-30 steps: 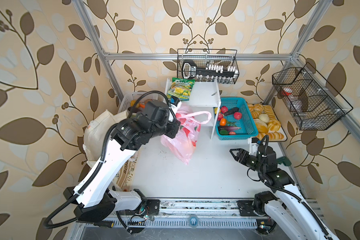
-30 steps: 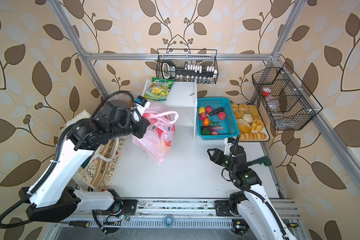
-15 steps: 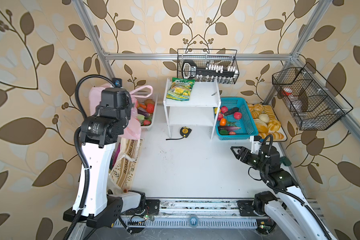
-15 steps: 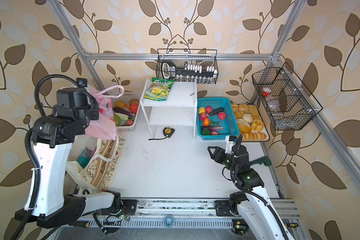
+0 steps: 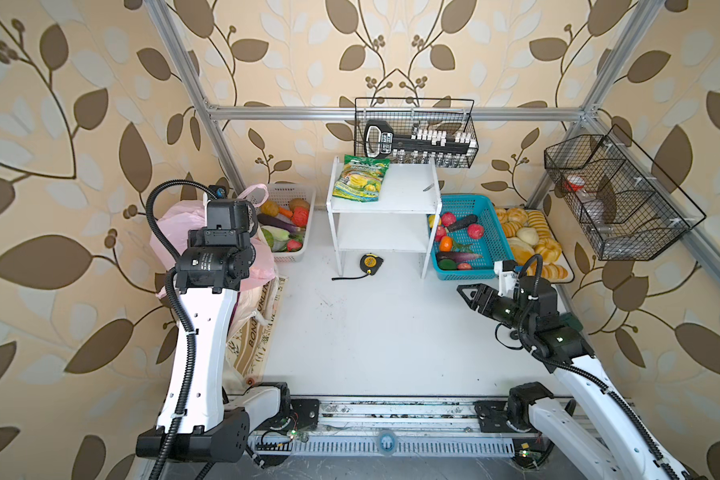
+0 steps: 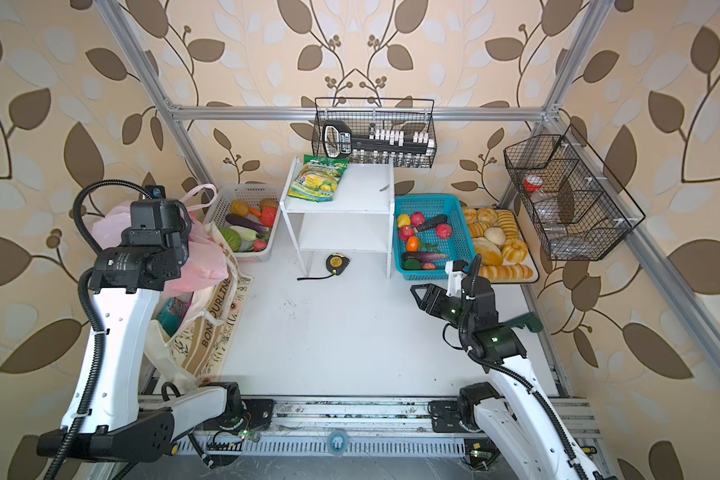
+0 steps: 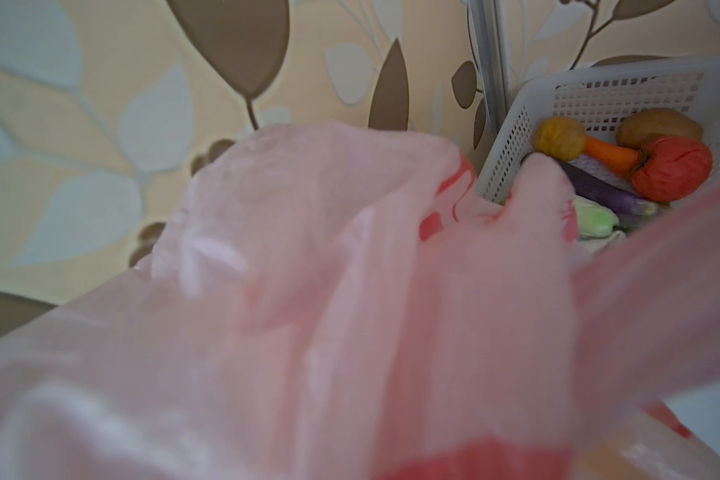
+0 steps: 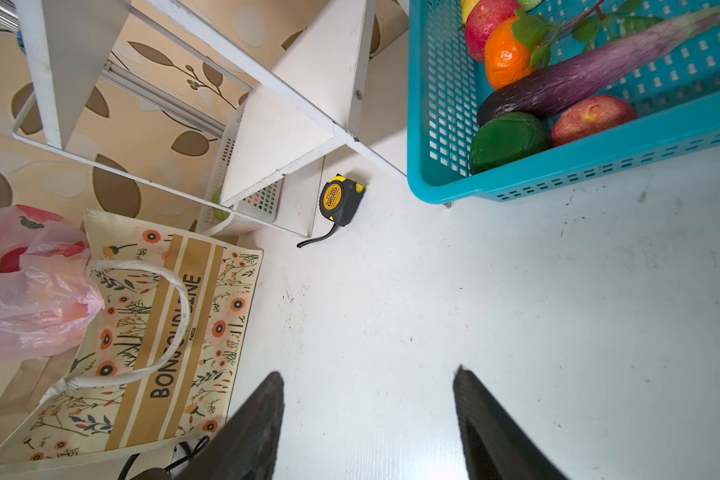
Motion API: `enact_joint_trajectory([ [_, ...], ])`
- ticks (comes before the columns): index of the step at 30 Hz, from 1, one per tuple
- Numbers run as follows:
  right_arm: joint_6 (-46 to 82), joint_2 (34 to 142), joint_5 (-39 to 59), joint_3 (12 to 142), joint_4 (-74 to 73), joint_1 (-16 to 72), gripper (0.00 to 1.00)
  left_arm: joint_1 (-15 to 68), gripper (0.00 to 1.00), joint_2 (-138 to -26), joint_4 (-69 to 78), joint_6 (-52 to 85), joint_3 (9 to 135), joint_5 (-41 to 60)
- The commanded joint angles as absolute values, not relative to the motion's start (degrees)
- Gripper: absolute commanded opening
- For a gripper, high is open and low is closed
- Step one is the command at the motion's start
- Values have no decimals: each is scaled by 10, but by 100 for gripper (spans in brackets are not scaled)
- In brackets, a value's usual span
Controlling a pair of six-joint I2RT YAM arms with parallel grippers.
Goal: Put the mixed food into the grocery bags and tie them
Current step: 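Lower the pink bag into the floral tote bag with the left gripper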
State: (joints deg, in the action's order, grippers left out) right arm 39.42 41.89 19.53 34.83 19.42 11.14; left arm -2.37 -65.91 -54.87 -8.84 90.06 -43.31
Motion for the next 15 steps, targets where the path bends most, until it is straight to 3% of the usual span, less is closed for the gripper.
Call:
enact_joint_trajectory([
  [1, 390, 427, 210, 374, 189, 115, 65, -38, 0, -634, -483, -111, 864, -495],
  [15, 387, 435, 223, 376, 185, 119, 65, -93, 0, -674, -472, -274, 940, -411],
])
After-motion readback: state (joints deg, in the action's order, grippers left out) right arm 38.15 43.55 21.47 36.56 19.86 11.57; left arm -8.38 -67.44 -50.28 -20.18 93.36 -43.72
